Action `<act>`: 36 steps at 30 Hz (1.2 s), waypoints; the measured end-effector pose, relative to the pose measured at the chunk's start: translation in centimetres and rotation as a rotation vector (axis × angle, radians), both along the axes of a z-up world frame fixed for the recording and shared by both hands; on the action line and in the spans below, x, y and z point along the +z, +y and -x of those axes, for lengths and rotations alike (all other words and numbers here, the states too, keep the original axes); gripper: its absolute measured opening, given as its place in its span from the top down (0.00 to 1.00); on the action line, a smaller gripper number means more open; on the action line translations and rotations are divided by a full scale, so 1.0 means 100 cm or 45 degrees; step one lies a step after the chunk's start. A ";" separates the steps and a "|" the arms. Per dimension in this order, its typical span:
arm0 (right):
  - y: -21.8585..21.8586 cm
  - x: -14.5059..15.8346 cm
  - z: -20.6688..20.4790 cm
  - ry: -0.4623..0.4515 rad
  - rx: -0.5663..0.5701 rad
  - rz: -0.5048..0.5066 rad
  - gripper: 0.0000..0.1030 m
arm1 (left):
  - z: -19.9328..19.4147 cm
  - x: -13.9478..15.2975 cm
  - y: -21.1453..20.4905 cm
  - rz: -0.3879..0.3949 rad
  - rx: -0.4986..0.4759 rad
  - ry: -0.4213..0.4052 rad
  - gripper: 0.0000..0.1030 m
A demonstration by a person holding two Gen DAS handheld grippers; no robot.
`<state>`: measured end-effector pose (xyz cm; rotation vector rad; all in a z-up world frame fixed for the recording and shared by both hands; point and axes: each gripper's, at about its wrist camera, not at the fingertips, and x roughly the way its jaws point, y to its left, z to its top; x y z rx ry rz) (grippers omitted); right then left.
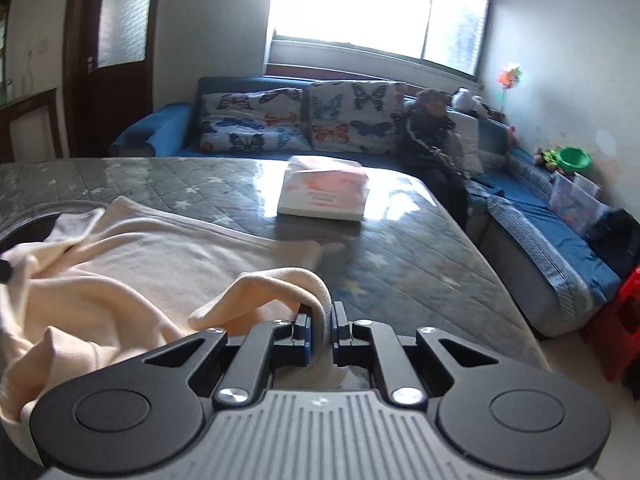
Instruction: Fold clothes
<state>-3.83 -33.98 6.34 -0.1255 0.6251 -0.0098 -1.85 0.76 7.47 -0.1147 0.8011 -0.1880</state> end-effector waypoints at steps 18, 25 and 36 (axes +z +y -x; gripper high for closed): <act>-0.056 -0.021 0.065 0.135 -0.120 -0.018 0.52 | 0.046 0.002 0.026 -0.066 -0.027 0.005 0.76; -0.042 -0.008 0.092 0.048 -0.019 -0.069 0.17 | 0.002 -0.001 -0.012 -0.111 -0.060 0.003 0.52; -0.024 0.010 0.103 -0.113 0.081 -0.175 0.00 | -0.044 -0.031 -0.021 -0.139 -0.008 0.113 0.70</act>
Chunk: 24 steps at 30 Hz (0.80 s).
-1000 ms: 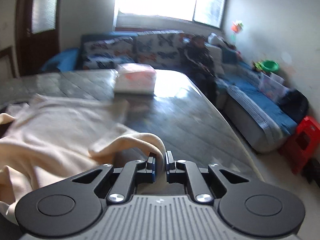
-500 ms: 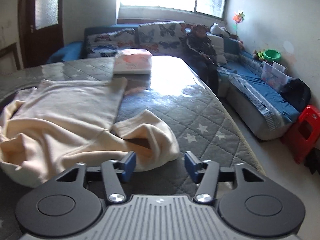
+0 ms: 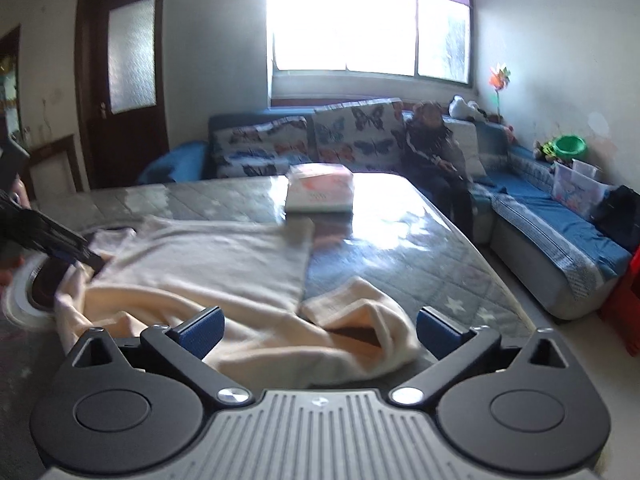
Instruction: Fold clothes
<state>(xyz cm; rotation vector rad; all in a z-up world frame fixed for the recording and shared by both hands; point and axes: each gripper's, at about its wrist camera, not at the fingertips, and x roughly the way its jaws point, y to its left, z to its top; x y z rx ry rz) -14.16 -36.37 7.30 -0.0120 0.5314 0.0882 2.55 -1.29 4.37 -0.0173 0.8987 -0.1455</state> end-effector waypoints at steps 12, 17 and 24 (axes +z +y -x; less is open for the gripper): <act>0.064 -0.009 -0.022 0.089 0.296 0.065 0.11 | 0.036 0.014 0.031 0.056 0.014 -0.088 0.96; 0.096 -0.029 -0.027 0.174 0.424 0.142 0.38 | 0.062 0.022 0.055 0.098 0.067 -0.134 0.97; 0.114 -0.036 -0.024 0.211 0.518 0.213 0.56 | 0.097 0.021 0.082 0.131 0.133 -0.155 0.97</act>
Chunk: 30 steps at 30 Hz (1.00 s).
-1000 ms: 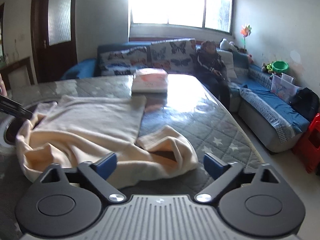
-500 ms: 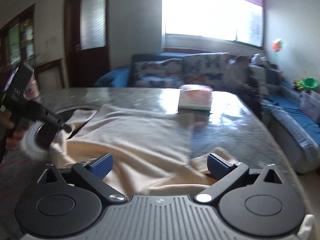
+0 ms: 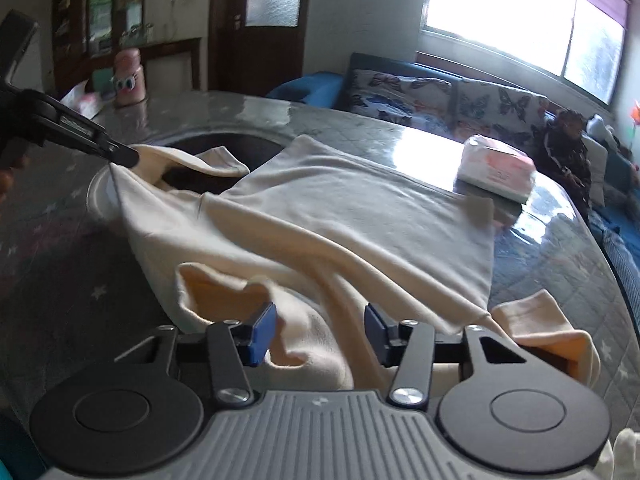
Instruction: Fold clothes
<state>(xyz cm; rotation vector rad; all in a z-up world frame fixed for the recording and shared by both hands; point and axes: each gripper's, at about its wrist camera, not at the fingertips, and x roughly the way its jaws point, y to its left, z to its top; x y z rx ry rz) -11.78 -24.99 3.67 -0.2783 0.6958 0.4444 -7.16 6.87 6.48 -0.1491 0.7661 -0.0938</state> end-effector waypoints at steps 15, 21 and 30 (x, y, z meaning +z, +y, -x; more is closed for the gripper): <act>0.009 -0.008 0.013 0.027 0.061 0.093 0.74 | 0.026 -0.005 0.011 -0.102 -0.012 0.010 0.93; 0.002 -0.008 0.013 0.047 0.021 0.086 0.81 | 0.053 0.013 -0.050 -0.104 -0.376 -0.096 0.81; -0.003 -0.006 0.018 0.050 0.013 0.072 0.84 | 0.051 -0.008 -0.133 -0.156 -0.727 -0.078 0.68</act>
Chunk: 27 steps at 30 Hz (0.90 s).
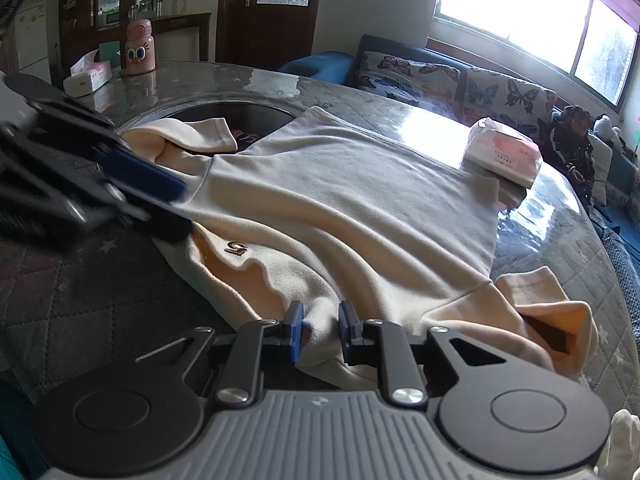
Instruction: Fold clothes
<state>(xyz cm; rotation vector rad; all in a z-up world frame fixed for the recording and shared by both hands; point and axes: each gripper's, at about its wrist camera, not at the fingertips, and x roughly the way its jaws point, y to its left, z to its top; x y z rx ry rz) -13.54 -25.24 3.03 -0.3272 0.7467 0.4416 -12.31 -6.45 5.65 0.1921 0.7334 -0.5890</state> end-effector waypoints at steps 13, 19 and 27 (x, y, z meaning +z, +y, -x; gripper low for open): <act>-0.001 -0.002 0.004 0.004 0.008 -0.026 0.91 | -0.008 -0.020 0.001 -0.005 -0.023 0.063 0.83; -0.006 0.012 0.016 -0.004 0.027 -0.042 0.95 | 0.019 -0.002 0.008 0.025 -0.081 -0.008 0.87; -0.002 0.008 0.051 0.077 0.115 -0.040 0.95 | 0.044 -0.012 0.020 0.004 -0.164 0.076 0.87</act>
